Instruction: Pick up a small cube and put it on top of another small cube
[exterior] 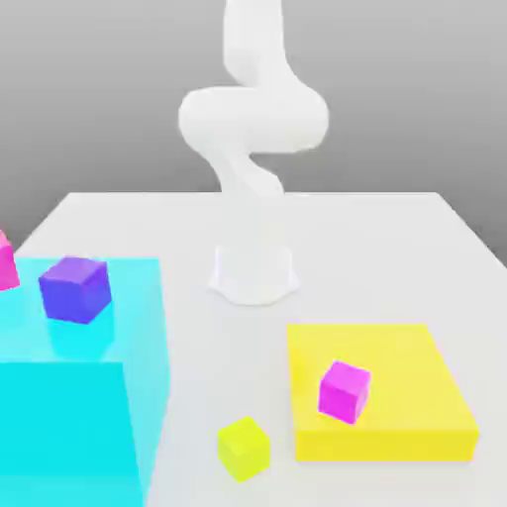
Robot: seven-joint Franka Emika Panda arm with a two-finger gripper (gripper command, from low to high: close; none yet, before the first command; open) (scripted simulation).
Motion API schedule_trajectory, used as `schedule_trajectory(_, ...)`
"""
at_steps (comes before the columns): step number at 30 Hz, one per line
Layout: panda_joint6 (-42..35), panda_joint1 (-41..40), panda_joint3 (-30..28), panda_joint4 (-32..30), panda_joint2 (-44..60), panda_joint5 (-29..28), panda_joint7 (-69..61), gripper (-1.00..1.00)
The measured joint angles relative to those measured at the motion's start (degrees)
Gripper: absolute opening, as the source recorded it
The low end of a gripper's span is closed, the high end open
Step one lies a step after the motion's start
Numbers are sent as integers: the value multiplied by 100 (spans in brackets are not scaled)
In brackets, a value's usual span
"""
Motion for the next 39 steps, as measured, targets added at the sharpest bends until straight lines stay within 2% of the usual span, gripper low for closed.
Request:
schedule_trajectory(15,1599,-1026,882,-1083,3149,-389,3341,0)
schedule_trajectory(23,2444,-979,774,-1650,4801,-463,5000,0)
schedule_trajectory(29,3384,-628,337,-1501,6044,-832,5471,0)
schedule_trajectory(30,3475,-568,274,-1478,6162,-845,5481,-100)
schedule_trajectory(36,3537,-545,246,-1467,6221,-872,5504,-100)
schedule_trajectory(39,3227,-674,408,-1546,5830,-729,5397,-100)
